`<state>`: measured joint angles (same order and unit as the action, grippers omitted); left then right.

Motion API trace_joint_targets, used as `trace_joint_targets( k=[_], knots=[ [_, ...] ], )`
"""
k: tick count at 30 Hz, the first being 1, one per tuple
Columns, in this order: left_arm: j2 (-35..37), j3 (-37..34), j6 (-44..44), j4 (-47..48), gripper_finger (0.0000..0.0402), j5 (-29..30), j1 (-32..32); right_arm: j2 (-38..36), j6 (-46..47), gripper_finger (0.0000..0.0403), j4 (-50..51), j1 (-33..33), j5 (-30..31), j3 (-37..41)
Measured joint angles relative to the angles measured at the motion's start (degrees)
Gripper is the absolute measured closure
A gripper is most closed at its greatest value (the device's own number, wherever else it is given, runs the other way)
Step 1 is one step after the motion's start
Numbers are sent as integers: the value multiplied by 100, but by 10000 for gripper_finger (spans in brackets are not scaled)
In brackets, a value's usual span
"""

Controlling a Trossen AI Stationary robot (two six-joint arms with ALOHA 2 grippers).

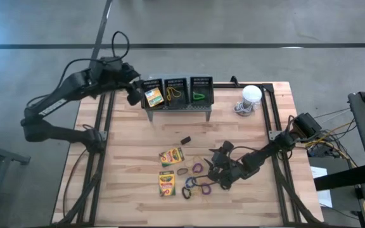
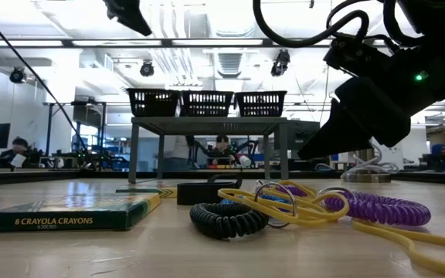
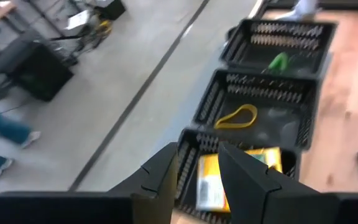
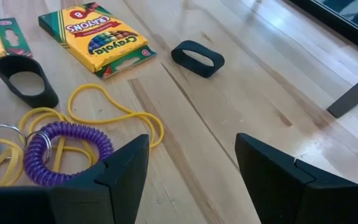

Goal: Pick & Place Office Desk Supplies
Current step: Put the black rubber band into the middle black bin

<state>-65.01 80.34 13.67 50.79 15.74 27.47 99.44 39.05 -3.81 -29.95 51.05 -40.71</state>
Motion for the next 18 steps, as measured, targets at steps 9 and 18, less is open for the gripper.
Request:
trace_joint_targets(
  k=[9, 18],
  knots=[
    [249, -74, -857, 1380, 283, 47, 37, 0, 0, 165, -27, -2, 11, 0],
    [-204, -1080, -168, 136, 283, -1364, -229, 0, -22, 165, -111, 2, 11, 0]
  ],
)
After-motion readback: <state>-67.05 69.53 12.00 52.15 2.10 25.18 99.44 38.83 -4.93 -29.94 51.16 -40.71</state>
